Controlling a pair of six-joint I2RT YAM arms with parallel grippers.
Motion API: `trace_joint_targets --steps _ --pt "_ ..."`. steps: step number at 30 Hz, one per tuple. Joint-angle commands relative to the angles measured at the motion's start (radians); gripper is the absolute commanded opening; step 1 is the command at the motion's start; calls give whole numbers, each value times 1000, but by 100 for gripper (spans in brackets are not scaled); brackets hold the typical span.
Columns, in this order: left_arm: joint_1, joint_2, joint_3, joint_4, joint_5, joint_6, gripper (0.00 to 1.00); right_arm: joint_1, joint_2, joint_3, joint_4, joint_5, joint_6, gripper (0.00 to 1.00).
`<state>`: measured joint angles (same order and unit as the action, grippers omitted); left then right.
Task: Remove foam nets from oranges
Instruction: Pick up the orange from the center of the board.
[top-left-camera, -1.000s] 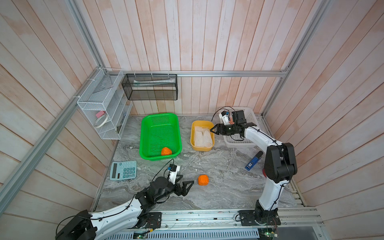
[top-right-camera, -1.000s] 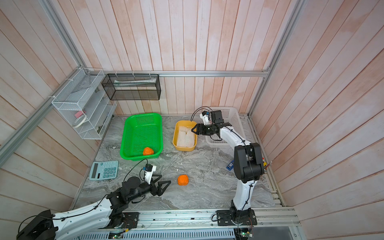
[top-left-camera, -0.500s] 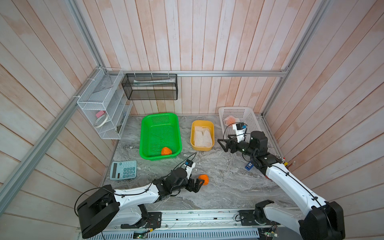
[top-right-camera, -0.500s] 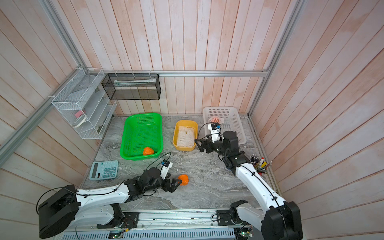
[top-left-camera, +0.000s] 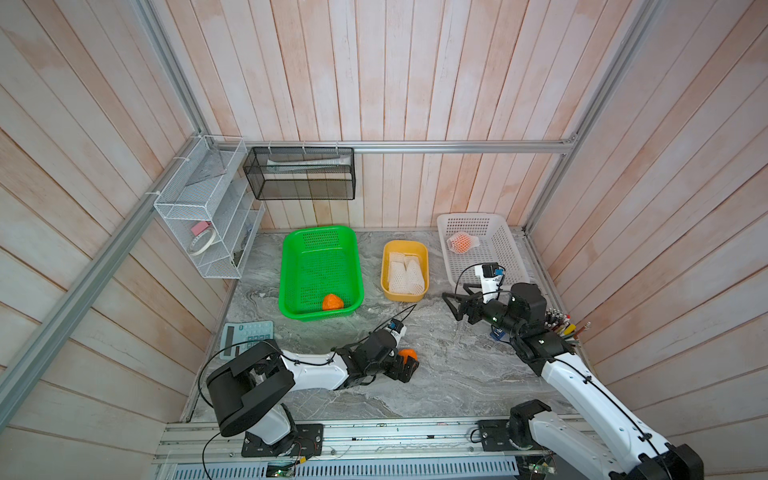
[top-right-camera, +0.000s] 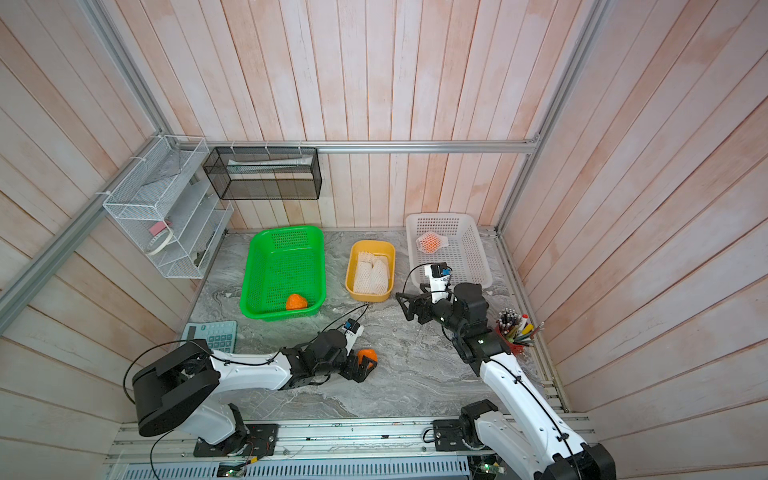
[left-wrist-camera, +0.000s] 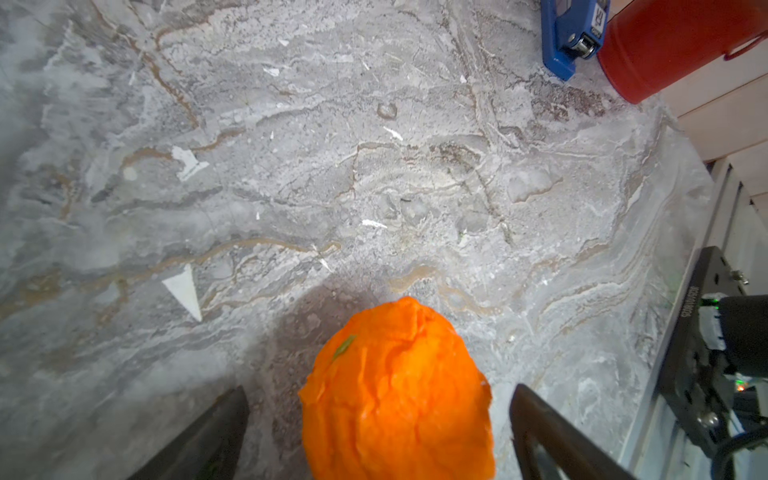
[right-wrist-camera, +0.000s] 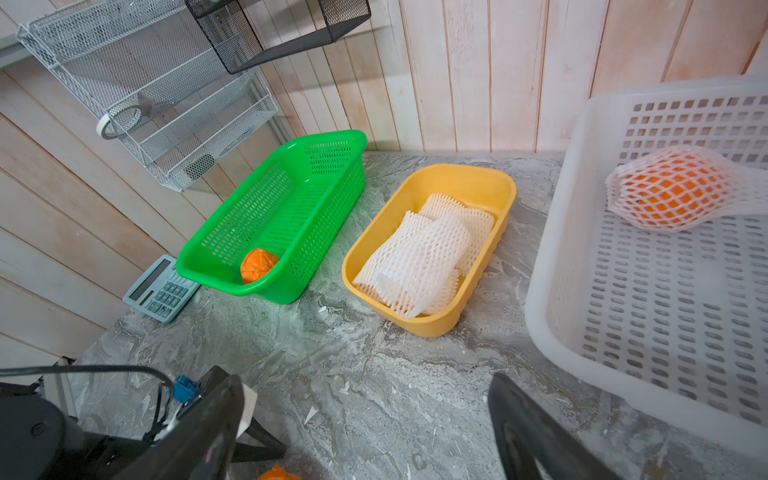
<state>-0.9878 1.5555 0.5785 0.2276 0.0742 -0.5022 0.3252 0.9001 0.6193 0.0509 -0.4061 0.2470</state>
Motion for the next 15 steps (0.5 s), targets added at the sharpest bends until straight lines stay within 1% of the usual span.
trace_joint_targets --steps 1,3,5,6,8,10,13,15 --pt "-5 30 17 6 18 -3 96 3 -11 -26 -18 25 3 92" --pt "-5 45 30 -5 25 2 89 2 -9 -32 -17 27 1 92" --pt "-5 55 34 -11 24 2 84 3 -5 -34 -16 30 3 92" --pt "-4 54 31 -8 24 2 82 2 -3 -34 -13 31 2 92" --pt "-5 49 31 -5 23 6 73 2 -1 -38 -8 40 1 92" --pt "-5 34 30 -2 17 9 68 3 3 -39 -5 54 -2 92" --pt "-4 -4 17 1 2 13 66 2 6 -46 8 61 -2 92" --pt "-5 -52 0 3 -17 17 66 1 12 -49 11 65 -3 92"
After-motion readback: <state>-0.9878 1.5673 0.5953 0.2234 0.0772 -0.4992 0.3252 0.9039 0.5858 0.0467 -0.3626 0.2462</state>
